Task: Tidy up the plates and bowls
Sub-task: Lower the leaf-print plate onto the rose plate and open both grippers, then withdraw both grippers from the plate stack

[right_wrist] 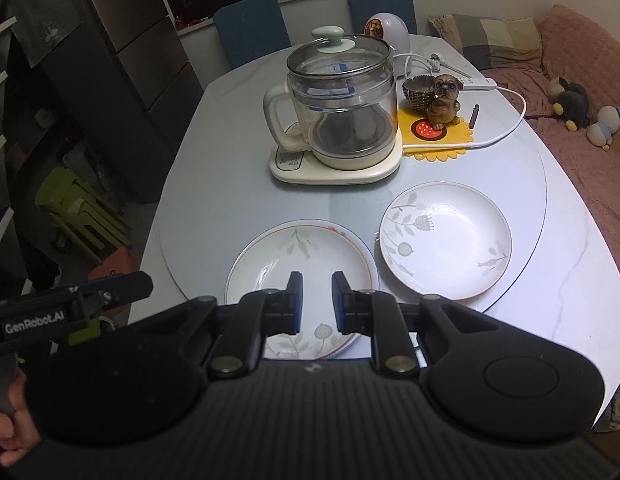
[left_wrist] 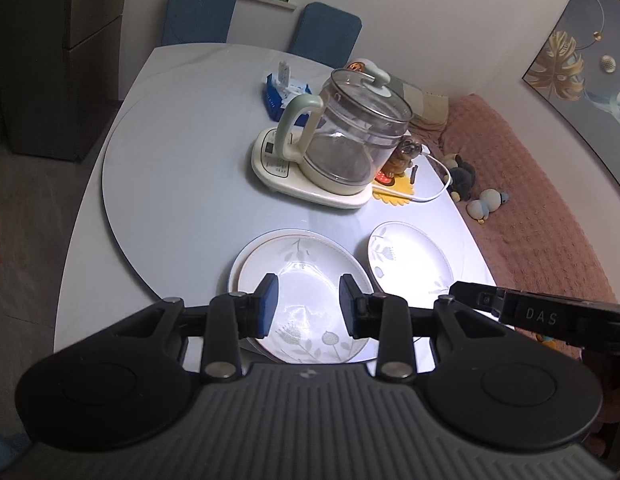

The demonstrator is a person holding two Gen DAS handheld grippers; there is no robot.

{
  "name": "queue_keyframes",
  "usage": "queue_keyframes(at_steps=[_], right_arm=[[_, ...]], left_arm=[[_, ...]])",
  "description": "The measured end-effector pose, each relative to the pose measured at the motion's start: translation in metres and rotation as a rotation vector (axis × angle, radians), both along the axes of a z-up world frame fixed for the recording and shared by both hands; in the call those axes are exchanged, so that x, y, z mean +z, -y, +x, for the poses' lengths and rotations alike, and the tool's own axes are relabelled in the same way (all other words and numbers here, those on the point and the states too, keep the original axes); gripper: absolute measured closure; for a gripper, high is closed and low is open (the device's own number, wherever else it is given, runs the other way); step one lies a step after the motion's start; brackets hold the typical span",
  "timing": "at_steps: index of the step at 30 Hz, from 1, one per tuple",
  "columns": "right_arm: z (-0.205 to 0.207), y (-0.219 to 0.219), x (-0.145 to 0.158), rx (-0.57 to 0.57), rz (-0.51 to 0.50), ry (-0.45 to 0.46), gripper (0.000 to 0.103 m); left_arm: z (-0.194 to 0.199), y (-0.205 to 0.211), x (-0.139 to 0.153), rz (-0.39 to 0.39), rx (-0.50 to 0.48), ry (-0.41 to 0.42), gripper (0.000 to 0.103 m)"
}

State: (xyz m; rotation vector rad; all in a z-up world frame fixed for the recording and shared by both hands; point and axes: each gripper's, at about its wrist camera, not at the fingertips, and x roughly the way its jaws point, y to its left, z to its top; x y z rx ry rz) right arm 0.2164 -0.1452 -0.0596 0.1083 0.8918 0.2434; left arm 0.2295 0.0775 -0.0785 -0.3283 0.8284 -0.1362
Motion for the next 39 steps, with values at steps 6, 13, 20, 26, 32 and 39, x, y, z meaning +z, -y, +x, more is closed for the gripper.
queue_keyframes(at_steps=[6,13,20,26,32,39], right_arm=[[-0.026,-0.002,0.002,-0.008,-0.002,0.026,0.083],[-0.05,0.006,0.009,-0.032,-0.023,0.04,0.083],[-0.058,0.017,0.009,-0.04,-0.033,0.04,0.083],[-0.052,0.033,0.004,-0.035,-0.036,0.044,0.083],[-0.044,0.068,-0.005,-0.007,-0.031,0.021,0.083],[-0.033,0.116,-0.01,0.029,-0.031,0.034,0.083]], left_arm=[[-0.027,0.005,0.006,0.006,-0.02,0.02,0.065],[-0.041,0.01,0.006,-0.013,-0.039,0.013,0.065],[-0.046,0.018,0.006,-0.02,-0.045,0.007,0.065],[-0.044,0.03,0.001,-0.016,-0.033,-0.009,0.065],[-0.041,0.065,-0.006,-0.005,-0.003,-0.022,0.062],[-0.037,0.117,-0.01,0.01,0.039,-0.031,0.056]])
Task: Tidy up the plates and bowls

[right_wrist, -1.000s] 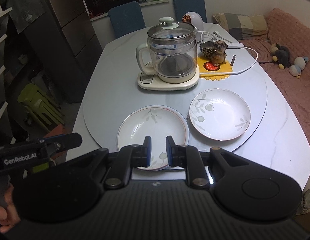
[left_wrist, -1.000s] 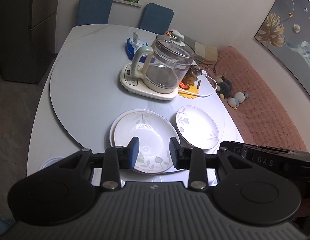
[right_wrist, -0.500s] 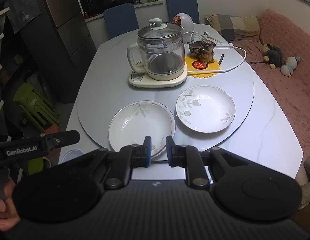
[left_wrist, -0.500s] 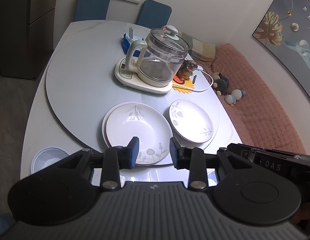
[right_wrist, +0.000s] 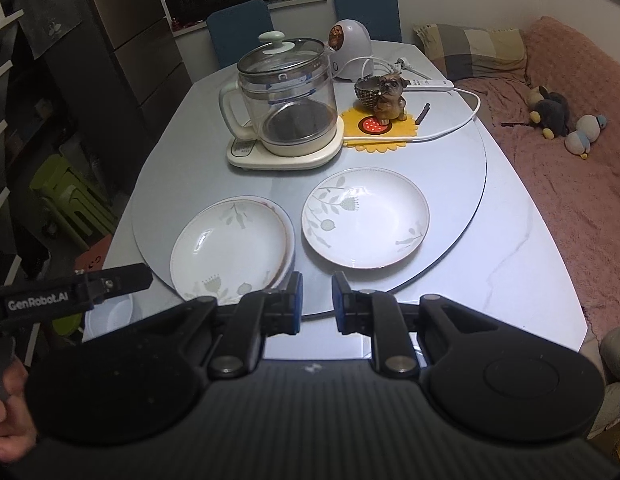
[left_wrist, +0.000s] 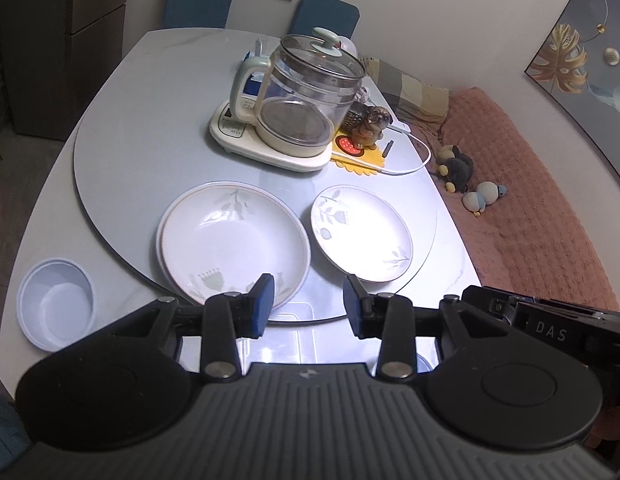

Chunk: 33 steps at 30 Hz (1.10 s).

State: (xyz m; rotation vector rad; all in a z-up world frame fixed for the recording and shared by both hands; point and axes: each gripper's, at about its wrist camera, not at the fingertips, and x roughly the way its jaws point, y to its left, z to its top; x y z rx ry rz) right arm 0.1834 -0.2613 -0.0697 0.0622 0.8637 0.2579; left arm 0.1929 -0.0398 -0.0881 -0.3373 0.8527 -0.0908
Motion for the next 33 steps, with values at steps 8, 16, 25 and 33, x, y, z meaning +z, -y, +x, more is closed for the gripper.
queue_keyframes(at_steps=[8,16,25,33], right_arm=[[0.02,0.043,-0.012,0.031,0.005,-0.009,0.083],[0.041,0.075,-0.024,0.07,0.006,-0.012,0.075],[0.07,0.108,-0.038,0.05,0.031,-0.015,0.032],[0.098,0.124,-0.058,0.048,0.056,-0.05,0.032]], left_arm=[[0.007,0.046,-0.005,0.009,0.039,-0.016,0.047],[0.019,0.069,-0.023,-0.014,0.107,-0.054,0.042],[0.044,0.091,-0.048,-0.03,0.152,-0.113,0.034],[0.062,0.101,-0.07,-0.062,0.177,-0.142,0.029]])
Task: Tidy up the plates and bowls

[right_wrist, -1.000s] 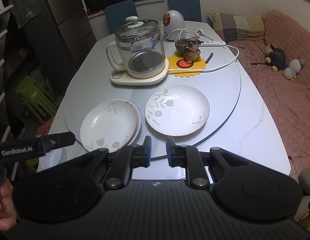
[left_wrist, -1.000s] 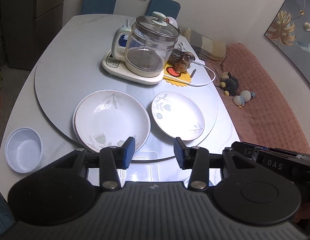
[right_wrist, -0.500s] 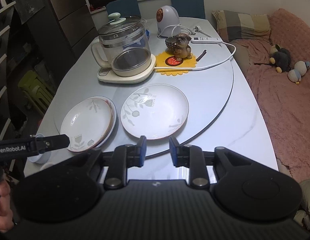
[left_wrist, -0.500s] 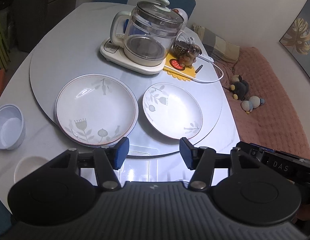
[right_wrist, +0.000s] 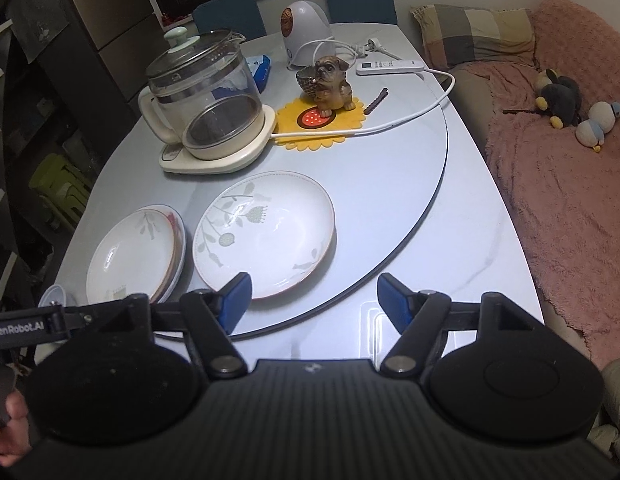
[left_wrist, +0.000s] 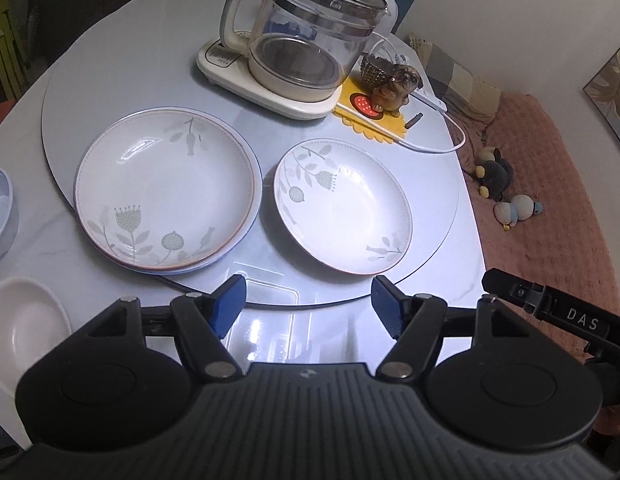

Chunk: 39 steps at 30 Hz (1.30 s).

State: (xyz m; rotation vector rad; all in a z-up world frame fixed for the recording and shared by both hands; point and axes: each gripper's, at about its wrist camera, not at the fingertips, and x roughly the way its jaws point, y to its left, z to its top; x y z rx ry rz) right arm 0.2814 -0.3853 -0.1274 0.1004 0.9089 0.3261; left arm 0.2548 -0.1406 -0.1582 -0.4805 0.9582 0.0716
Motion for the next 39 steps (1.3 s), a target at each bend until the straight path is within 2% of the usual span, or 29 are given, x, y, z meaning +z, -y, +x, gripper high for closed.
queue_keyframes(at_steps=[19,23,30,35,38,39], right_arm=[[0.075,0.009,-0.05,0.089,0.048,-0.072,0.033],[0.093,0.007,-0.053,0.104,0.054,-0.079,0.035],[0.12,-0.001,-0.073,0.134,0.061,-0.107,0.043],[0.136,-0.012,-0.09,0.163,0.046,-0.121,0.056],[0.147,-0.019,-0.097,0.182,0.058,-0.13,0.062],[0.15,-0.021,-0.099,0.192,0.06,-0.132,0.067]], left_arm=[[0.051,0.001,-0.06,-0.097,0.127,-0.074,0.03],[0.062,-0.001,-0.069,-0.144,0.15,-0.089,0.03],[0.077,-0.008,-0.088,-0.153,0.188,-0.119,0.031],[0.09,-0.013,-0.099,-0.174,0.221,-0.094,0.041],[0.098,-0.016,-0.107,-0.178,0.243,-0.11,0.053],[0.101,-0.016,-0.11,-0.176,0.244,-0.112,0.059]])
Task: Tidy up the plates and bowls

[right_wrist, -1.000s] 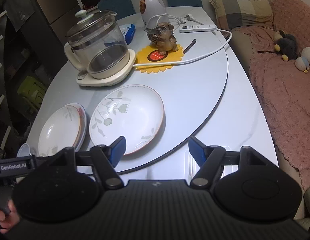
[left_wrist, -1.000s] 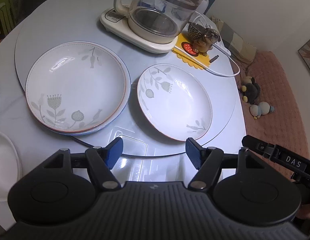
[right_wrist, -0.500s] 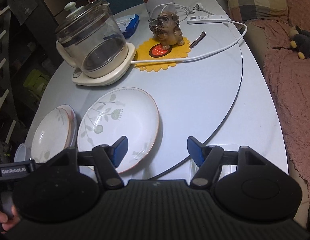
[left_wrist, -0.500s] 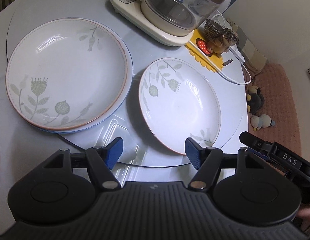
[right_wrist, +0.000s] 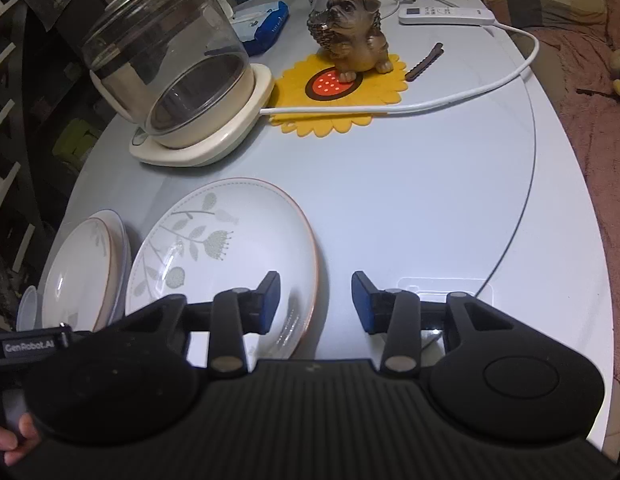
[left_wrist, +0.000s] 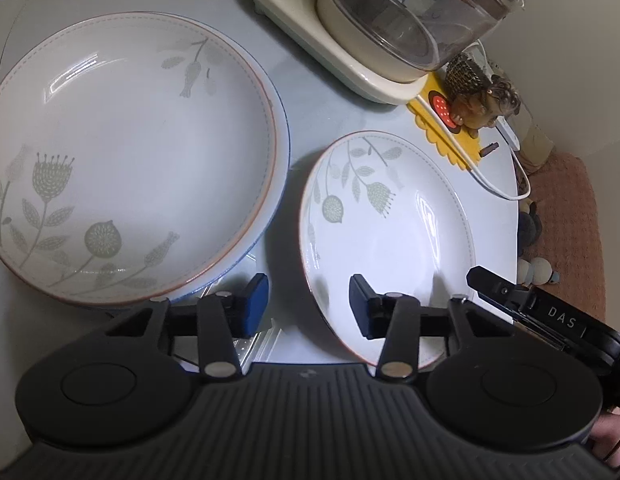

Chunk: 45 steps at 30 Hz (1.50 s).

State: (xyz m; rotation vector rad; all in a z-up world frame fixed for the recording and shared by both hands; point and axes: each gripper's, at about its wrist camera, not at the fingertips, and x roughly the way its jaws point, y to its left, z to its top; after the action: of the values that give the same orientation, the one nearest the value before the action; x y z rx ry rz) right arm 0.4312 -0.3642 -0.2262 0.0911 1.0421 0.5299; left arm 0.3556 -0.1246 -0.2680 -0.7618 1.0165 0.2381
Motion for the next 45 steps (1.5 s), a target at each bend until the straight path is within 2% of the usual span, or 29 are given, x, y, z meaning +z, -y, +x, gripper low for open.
queue_keyframes(at_steps=[1,4,9,12,17,20,26,37,45], right_arm=[[0.002,-0.002,-0.002,0.004,-0.003,0.002,0.074],[0.011,-0.004,-0.008,0.013,-0.01,0.008,0.077],[0.022,-0.003,-0.021,0.027,0.027,-0.006,0.083],[0.026,-0.006,-0.026,0.042,0.052,-0.018,0.087],[0.029,0.001,-0.027,0.064,0.124,-0.043,0.086],[0.028,0.002,-0.023,0.076,0.134,-0.046,0.086],[0.029,0.005,-0.013,0.089,0.148,-0.076,0.086],[0.014,0.003,0.02,0.101,0.163,-0.079,0.086],[0.0,-0.011,0.06,0.1,0.182,-0.045,0.086]], left_arm=[[0.002,0.0,-0.002,0.002,-0.002,-0.001,0.065],[0.01,0.001,-0.006,0.021,-0.02,0.003,0.076],[0.018,0.008,-0.008,0.07,-0.048,0.012,0.081],[0.02,0.011,-0.009,0.082,-0.055,0.022,0.082],[0.018,0.009,-0.008,0.085,-0.038,0.027,0.082],[0.014,0.007,-0.005,0.054,-0.024,0.03,0.082],[0.015,0.005,0.011,0.058,-0.019,0.039,0.082],[0.0,-0.004,0.047,0.048,-0.01,0.067,0.082],[-0.018,-0.021,0.09,0.055,-0.014,0.116,0.082]])
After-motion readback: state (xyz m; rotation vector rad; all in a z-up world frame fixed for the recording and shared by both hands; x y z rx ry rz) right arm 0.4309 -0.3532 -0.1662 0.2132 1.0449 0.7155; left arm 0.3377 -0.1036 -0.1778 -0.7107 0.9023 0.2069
